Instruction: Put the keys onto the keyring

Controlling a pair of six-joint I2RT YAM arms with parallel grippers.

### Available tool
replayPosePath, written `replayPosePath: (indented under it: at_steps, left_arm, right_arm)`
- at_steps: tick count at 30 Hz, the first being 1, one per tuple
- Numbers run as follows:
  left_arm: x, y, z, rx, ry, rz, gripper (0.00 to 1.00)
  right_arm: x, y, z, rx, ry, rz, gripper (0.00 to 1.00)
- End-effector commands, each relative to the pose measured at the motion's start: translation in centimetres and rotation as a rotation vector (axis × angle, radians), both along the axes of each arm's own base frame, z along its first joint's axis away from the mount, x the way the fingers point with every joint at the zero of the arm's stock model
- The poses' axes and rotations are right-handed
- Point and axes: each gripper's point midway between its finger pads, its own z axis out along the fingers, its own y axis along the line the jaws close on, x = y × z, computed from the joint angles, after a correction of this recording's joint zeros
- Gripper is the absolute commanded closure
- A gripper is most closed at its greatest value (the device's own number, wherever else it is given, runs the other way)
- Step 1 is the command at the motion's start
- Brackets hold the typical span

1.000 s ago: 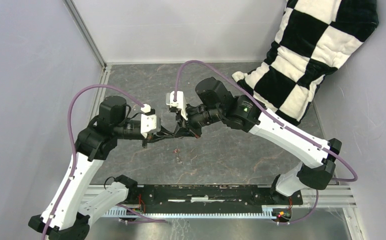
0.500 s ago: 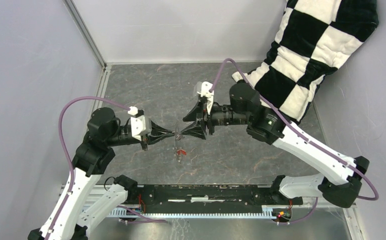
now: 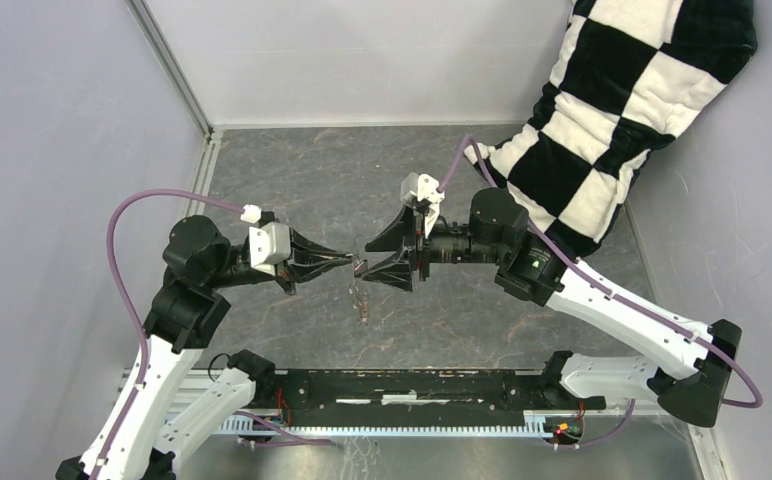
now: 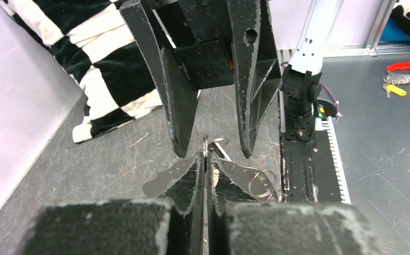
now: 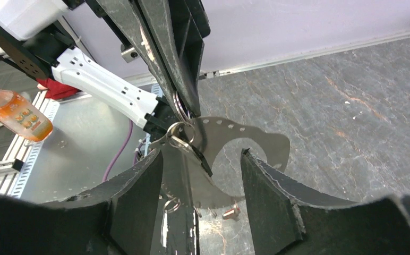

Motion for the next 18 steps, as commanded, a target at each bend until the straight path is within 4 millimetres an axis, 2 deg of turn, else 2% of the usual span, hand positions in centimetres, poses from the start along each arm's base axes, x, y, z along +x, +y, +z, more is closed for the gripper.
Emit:
replayPosePath:
  at_steps: [1, 5, 9, 12, 18]
  left_arm:
    - [-1.0, -0.1, 1.9, -0.036, -0.054, -0.044, 0.98]
    - [-1.4, 0.0, 1.8, -0.03, -0.052, -0.052, 0.98]
    - [-1.6, 0.1, 2.0, -0.033, -0.058, -0.058, 0.98]
    - [-1.7, 0.1, 2.2, -0.036, -0.06, -0.061, 0.98]
    - [-1.9, -0.1, 2.4, -0.042, -0.056, -0.077, 0.98]
  right_arm:
    - [-0.6, -0.6, 3.4, 0.113, -0.049, 0.015, 0.4]
    - [-0.5, -0.7, 3.8, 0.124, -0.049, 0.013, 0.49]
    - [-0.6, -0.4, 3.6, 0.12, -0.032, 0.039, 0.68]
    - [-0.7, -0.2, 3.2, 0.113, -0.019, 0.054, 0.77]
    - [-1.4, 0.2, 2.3, 0.108, 0.02, 0.107, 0.85]
